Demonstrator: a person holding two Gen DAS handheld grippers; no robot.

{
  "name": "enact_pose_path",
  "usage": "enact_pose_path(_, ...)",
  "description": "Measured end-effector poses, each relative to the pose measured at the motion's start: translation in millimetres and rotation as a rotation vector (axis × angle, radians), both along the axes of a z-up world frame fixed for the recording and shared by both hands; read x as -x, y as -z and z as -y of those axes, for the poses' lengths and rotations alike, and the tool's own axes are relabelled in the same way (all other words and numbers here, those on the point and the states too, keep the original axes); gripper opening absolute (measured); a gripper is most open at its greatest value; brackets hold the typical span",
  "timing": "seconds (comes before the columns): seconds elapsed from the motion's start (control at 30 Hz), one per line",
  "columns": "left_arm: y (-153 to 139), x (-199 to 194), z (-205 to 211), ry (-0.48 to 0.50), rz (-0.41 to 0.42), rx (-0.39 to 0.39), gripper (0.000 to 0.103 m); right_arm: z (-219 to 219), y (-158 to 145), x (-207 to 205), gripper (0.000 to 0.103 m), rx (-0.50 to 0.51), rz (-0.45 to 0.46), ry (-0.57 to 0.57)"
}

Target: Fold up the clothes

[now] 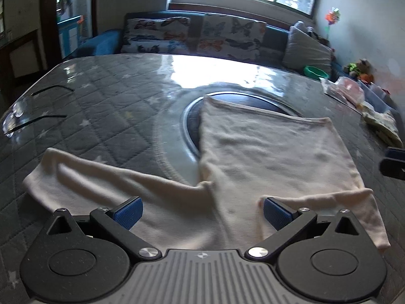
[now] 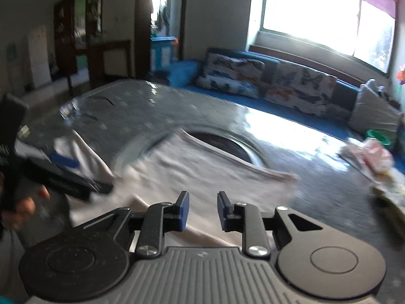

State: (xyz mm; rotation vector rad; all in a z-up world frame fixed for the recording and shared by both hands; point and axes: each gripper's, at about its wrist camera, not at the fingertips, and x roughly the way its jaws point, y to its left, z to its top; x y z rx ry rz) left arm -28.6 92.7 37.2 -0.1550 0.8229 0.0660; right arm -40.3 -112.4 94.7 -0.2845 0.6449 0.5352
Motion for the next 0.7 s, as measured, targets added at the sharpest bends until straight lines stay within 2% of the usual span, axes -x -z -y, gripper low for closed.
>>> enact_pose_path(0.1, 2, -3, 13, 0.037, 0.003, -0.006, 0.103, 25, 5, 4, 0.038, 0.060, -0.018, 0.035)
enact_pose_path(0.13, 3, -3, 18, 0.052, 0.009, -0.013, 0.103, 33, 9, 6, 0.039, 0.076, -0.029, 0.045)
enact_pose_path(0.3, 5, -6, 37, 0.112, 0.036, -0.075, 0.102, 63, 37, 25, 0.039, 0.124, -0.111, 0.051)
enact_pose_path(0.47, 13, -14, 48, 0.149, 0.015, -0.092, 0.088, 75, 61, 46, 0.039, 0.095, -0.161, 0.054)
enact_pose_path(0.7, 22, -16, 60, 0.175, 0.009, -0.128, 0.076, 75, 76, 54, 0.037, 0.048, -0.154, 0.069)
